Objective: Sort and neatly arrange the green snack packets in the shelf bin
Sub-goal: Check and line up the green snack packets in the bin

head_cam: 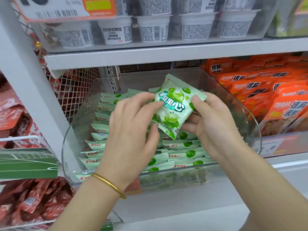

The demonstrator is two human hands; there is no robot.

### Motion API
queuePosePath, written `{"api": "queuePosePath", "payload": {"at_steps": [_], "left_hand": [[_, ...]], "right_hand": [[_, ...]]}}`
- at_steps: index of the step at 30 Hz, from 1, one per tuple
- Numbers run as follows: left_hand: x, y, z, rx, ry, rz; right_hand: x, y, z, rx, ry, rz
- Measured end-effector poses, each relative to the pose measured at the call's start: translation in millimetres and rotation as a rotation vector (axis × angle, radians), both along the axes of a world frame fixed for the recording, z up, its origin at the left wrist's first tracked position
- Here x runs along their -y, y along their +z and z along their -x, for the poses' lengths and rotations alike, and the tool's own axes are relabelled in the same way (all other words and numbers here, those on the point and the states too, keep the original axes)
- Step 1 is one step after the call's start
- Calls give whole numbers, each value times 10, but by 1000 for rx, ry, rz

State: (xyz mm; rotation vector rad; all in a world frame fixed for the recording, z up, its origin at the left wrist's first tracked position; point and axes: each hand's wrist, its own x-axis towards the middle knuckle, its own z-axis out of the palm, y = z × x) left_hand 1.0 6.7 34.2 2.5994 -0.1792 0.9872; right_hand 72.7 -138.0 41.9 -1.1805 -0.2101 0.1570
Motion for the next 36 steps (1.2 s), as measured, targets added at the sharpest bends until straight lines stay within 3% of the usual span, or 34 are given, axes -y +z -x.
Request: {"api": "queuePosePath", "payload": {"at_steps": [5, 9, 13, 16, 18, 26, 36], "left_hand": [[37, -28, -6, -100, 30, -127], [11, 41, -33, -59, 55, -50], [59, 138, 1, -75, -103, 430], [74, 191, 14, -199, -212, 841], [61, 180, 6, -258, -256, 970], [48, 137, -1, -294, -319, 1029], [60, 91, -37, -334, -228, 1123]], "right_hand": [[9, 42, 26, -25, 70, -86], [24, 41, 30, -6, 94, 12], [64, 6, -34, 99, -116, 199], [78, -10, -55, 144, -90, 205], [72, 0, -47, 161, -17, 215], [47, 8, 3, 138, 12, 140], [47, 21, 32, 132, 12, 131]]}}
